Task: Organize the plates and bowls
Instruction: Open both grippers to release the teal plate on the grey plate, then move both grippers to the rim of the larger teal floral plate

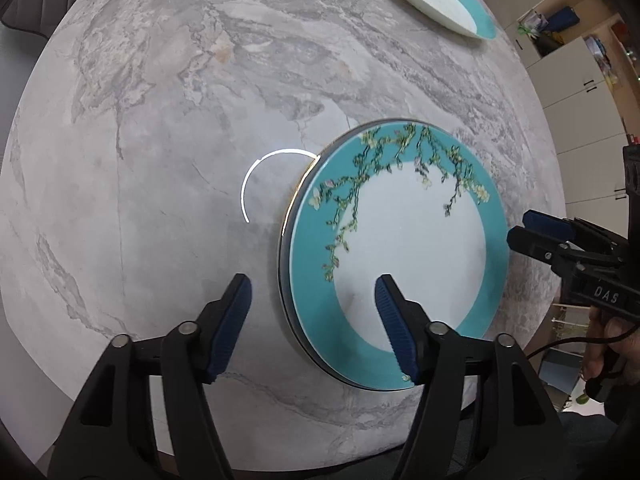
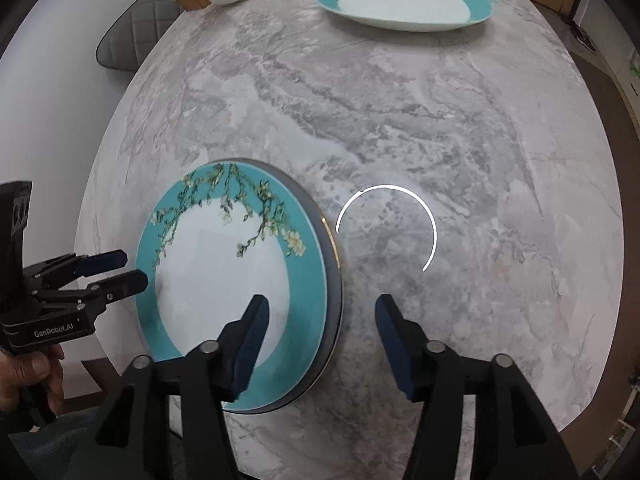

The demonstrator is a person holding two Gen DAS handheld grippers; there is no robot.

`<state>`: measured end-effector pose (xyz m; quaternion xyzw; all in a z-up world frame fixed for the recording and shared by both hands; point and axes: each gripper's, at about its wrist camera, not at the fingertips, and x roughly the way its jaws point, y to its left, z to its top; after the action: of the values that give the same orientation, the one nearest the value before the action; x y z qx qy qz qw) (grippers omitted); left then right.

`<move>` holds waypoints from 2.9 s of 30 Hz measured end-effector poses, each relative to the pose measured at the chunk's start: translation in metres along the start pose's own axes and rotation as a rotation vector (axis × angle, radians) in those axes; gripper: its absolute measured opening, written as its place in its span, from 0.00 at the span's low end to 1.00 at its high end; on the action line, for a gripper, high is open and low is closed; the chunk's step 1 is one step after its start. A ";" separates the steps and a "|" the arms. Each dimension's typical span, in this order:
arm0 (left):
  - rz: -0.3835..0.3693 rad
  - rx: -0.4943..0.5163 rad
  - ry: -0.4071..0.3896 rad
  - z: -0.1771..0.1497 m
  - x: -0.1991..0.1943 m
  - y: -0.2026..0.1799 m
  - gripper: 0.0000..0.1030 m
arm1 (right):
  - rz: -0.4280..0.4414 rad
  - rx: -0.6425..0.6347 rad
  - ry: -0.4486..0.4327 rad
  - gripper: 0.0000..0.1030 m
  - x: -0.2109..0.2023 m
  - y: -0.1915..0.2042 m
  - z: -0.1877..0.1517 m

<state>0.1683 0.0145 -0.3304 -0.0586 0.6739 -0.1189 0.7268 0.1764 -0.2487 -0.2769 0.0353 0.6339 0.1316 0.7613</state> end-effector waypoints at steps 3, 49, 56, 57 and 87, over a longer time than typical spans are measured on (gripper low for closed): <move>-0.036 -0.035 -0.050 0.009 -0.014 0.010 0.69 | 0.010 0.070 -0.048 0.80 -0.013 -0.013 0.009; 0.036 0.155 -0.302 0.355 0.061 -0.082 0.72 | 0.140 0.203 -0.291 0.95 -0.005 -0.175 0.270; 0.032 0.181 -0.308 0.360 0.066 -0.093 0.72 | 0.138 0.202 -0.280 0.94 -0.001 -0.175 0.273; 0.034 0.183 -0.309 0.361 0.067 -0.094 0.72 | 0.142 0.203 -0.277 0.94 0.000 -0.175 0.273; 0.008 0.184 -0.182 0.366 0.096 -0.107 0.22 | 0.149 0.226 -0.217 0.41 0.016 -0.178 0.274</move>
<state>0.5283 -0.1403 -0.3662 0.0005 0.5916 -0.1716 0.7878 0.4740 -0.3849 -0.2780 0.1814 0.5543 0.1111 0.8047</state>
